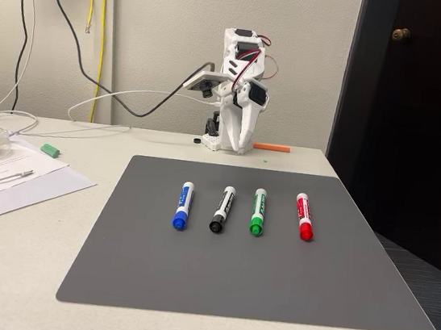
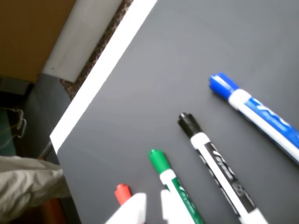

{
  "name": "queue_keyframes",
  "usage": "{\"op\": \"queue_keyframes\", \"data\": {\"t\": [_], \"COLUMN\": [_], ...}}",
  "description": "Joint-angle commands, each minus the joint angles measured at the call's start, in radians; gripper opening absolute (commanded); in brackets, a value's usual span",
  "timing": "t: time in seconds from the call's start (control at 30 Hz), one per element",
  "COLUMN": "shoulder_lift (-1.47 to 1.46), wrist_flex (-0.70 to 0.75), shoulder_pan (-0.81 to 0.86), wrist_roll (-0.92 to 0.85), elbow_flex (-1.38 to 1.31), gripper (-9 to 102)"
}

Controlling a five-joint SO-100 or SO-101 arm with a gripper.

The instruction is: Pick up the green marker.

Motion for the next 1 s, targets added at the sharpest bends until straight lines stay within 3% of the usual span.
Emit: {"op": "queue_keyframes", "data": {"t": [0.0,0.3,0.63,0.97], "shoulder_lift": [-0.055,-0.325,-0.468,-0.540], "wrist_flex": [0.011,0.311,0.282,0.261], "shoulder_pan": [-0.035,-0.118,-0.152,-0.140], "wrist_roll": [-0.078,-0.284,-0.316,-0.348], "elbow_flex": [-0.121,-0.410,-0.410,-0.413], "gripper": [4,4,8,24]}}
